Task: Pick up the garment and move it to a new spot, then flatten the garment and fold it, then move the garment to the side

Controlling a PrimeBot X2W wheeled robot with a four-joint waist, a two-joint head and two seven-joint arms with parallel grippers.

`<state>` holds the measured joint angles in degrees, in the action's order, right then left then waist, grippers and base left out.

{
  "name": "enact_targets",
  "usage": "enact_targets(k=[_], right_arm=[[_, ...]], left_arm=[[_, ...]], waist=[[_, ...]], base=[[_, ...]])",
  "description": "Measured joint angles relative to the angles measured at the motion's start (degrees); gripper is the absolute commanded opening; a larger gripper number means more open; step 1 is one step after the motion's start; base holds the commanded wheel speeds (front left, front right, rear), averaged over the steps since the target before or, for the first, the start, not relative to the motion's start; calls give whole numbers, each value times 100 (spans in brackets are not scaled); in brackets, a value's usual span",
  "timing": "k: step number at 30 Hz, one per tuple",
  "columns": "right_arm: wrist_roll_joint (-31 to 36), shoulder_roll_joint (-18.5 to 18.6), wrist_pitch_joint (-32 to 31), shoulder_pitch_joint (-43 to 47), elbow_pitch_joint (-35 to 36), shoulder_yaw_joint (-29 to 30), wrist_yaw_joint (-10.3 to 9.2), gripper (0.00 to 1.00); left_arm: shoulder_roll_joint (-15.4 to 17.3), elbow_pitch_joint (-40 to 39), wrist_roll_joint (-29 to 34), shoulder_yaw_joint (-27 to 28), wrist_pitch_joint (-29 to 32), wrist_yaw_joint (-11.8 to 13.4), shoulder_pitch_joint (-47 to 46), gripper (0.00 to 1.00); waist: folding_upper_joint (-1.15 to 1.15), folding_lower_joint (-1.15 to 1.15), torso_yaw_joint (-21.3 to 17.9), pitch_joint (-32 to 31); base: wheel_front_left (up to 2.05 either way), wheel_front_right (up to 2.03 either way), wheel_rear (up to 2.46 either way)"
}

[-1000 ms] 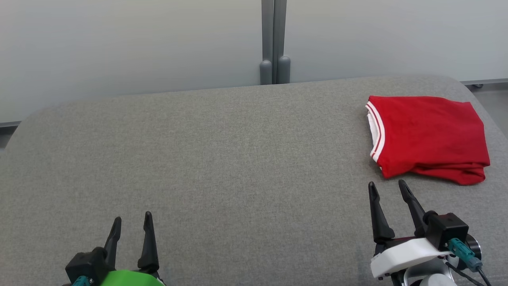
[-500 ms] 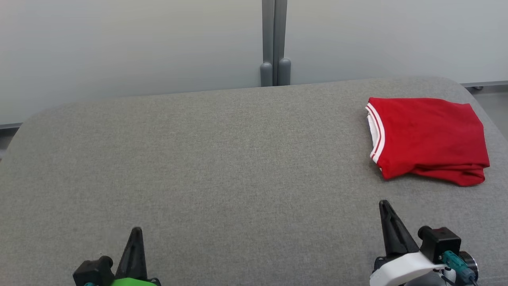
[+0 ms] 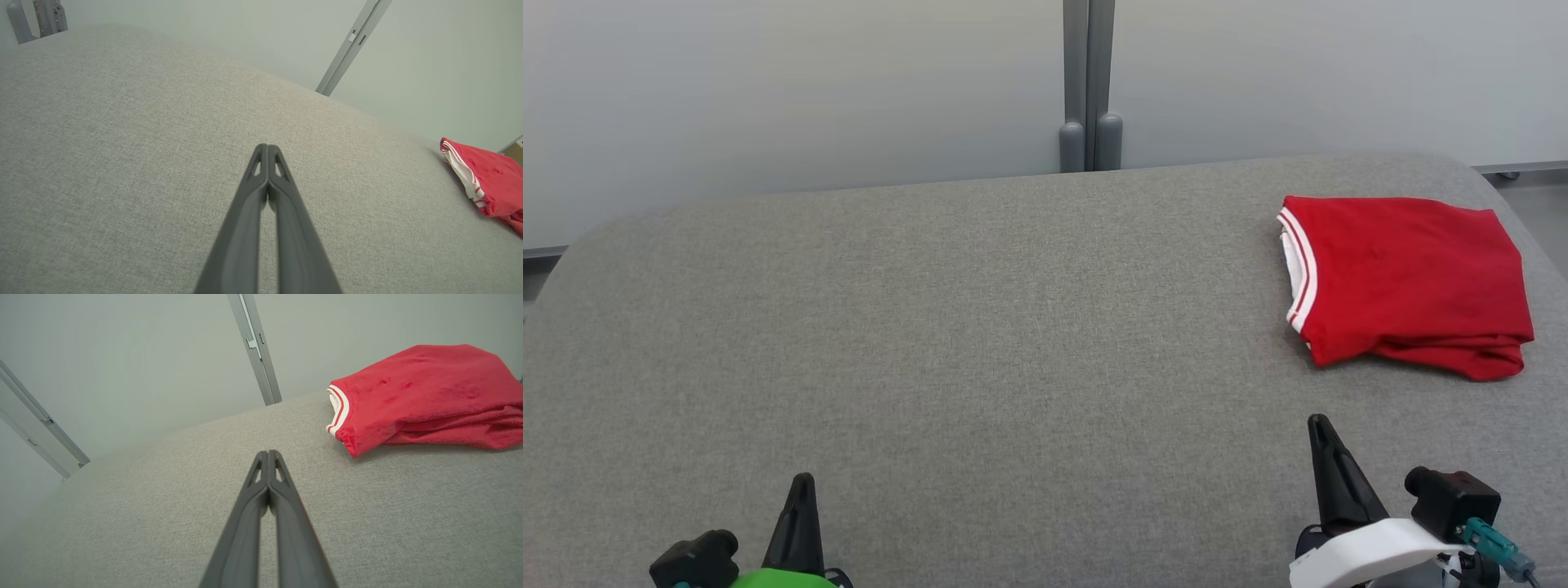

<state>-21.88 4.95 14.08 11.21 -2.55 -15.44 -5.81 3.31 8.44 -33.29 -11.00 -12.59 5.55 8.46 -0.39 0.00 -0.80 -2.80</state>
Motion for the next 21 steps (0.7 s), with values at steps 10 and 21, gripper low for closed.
enact_targets(k=[10,21], right_arm=[[-911,-45,-160,-23,-2,248,51,0],[-1847,2,-365,-165,-69,459,143,0]], left_arm=[[-11,5,-626,163,192,-111,-15,0],[-13,42,-1381,328,417,-257,-122,0]], waist=[[0,0,13,37],[0,0,25,77]], base=[[0,0,0],[0,0,0]])
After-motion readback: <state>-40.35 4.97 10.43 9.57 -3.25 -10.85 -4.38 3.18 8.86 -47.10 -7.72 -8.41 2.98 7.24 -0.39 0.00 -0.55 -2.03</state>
